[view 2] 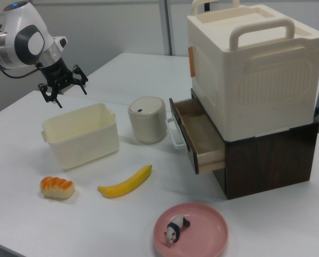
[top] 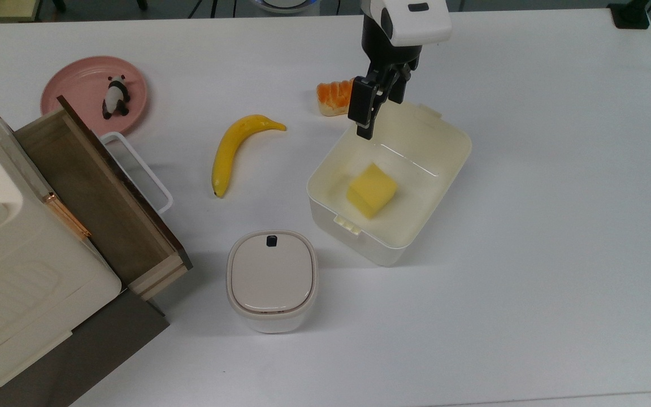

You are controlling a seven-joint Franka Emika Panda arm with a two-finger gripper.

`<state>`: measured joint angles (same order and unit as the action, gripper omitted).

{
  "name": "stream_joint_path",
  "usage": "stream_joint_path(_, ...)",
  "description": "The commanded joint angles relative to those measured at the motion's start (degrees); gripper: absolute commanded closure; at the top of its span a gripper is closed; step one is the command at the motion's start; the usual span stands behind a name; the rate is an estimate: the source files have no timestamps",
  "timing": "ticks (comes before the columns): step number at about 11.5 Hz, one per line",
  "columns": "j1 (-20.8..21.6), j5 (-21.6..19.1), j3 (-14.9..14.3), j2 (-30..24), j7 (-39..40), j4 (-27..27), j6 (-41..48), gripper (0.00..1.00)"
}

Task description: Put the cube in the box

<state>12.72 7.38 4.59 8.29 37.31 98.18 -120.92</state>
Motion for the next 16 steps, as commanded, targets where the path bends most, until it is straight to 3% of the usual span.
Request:
stream_joint_path(1,0.3,-0.5,0.4,-0.8,-1.4,0.2,1.2,0.00)
stream_joint_path(5,-0.3,-0.5,0.4,-1.3,-2.1,0.1,2.7,0.00)
stream_joint_path(8,-4.9,-0.6,2.8,-3.7,-22.7,0.0,7.9,0.00)
stream_joint_path(10,-9.9,-0.7,4.6,-6.7,-27.3,-0.3,13.8,0.00)
stream_joint_path(13,-13.8,-1.9,5.0,-9.5,-36.2,-1.1,19.5,0.00)
stream_joint_path(16,-13.9,-3.3,3.2,-9.9,-44.1,-1.1,23.8,0.00)
